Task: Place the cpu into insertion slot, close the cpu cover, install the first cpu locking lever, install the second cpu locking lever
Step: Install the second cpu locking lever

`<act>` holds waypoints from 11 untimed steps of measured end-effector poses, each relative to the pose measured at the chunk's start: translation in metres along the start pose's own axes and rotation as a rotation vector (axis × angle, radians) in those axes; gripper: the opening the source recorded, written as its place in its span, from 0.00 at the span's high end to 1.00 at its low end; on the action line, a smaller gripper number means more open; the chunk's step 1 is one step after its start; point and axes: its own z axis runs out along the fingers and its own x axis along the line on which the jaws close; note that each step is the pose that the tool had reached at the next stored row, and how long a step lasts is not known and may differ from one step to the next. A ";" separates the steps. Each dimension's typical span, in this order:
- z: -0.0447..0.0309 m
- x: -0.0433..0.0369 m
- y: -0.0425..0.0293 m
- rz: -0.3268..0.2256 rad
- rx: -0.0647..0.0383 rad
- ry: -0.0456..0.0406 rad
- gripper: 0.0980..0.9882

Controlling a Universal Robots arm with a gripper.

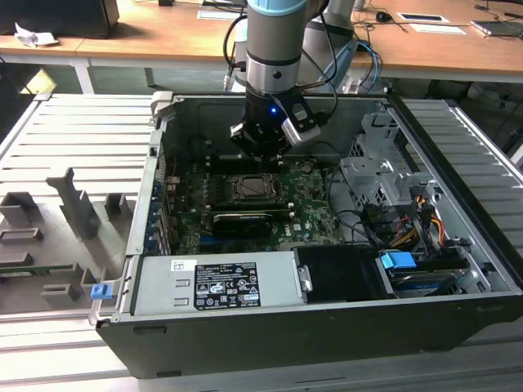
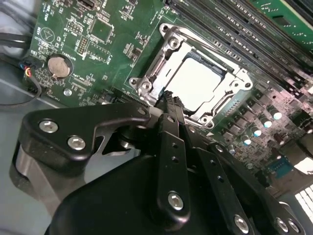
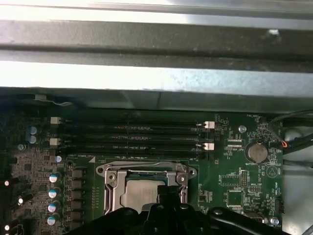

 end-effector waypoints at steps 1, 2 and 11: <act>-0.0035 -0.0001 0.0002 0.000 0.000 -0.0001 0.99; -0.0068 -0.0002 0.0003 0.000 0.000 -0.0001 0.99; -0.0122 -0.0001 -0.0079 0.000 -0.007 -0.0003 0.99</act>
